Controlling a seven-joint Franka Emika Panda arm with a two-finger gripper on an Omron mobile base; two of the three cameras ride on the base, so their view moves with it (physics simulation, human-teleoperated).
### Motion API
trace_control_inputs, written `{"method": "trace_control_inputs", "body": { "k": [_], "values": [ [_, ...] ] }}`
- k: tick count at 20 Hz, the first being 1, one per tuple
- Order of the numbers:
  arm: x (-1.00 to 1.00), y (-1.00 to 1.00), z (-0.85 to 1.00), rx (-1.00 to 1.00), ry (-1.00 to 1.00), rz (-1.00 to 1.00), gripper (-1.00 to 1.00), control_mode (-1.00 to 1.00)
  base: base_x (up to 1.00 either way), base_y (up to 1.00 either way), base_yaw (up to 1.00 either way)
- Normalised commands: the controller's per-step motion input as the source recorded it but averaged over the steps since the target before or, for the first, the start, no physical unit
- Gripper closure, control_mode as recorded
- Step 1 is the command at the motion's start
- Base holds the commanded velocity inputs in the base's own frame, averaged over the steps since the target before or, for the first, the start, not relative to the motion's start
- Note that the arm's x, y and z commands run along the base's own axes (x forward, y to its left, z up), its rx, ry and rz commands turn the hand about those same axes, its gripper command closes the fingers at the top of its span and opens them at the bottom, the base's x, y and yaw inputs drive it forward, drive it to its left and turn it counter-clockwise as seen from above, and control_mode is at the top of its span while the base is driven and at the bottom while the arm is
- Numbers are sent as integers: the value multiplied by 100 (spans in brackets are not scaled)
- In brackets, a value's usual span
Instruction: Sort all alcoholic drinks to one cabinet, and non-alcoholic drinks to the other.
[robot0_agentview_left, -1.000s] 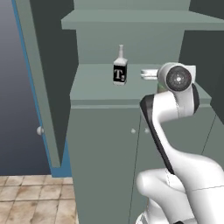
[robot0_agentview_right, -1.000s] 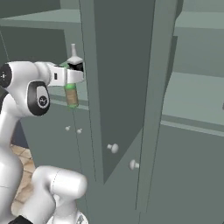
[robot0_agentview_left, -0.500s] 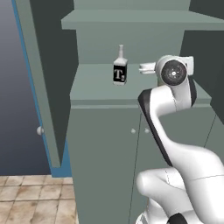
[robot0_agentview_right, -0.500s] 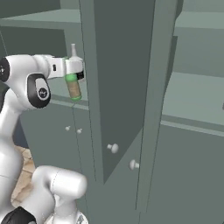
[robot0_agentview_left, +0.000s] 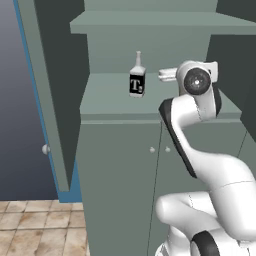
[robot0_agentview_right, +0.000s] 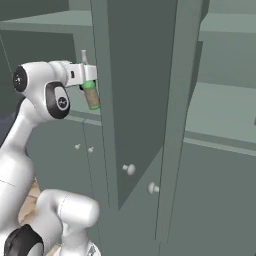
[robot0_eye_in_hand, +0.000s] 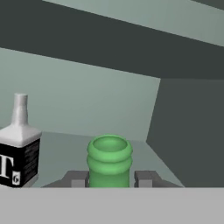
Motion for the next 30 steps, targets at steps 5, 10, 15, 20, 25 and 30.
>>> {"method": "trace_control_inputs", "body": {
  "k": [5, 10, 15, 20, 25, 30],
  "values": [
    [25, -15, 0, 0, 0, 6, 100, -100, 0, 0, 0],
    [30, -3, -1, 0, -1, 4, 100, -100, 0, 0, 0],
    [23, -7, -3, 0, 0, 3, 100, -100, 0, 0, 0],
    [23, -7, -11, 1, 0, 3, 100, -100, 0, 0, 0],
    [27, -5, -13, 1, 0, 1, 100, -100, 0, 0, 0],
    [34, -5, -11, 2, 0, 1, 100, -100, 0, 0, 0]
  ]
}}
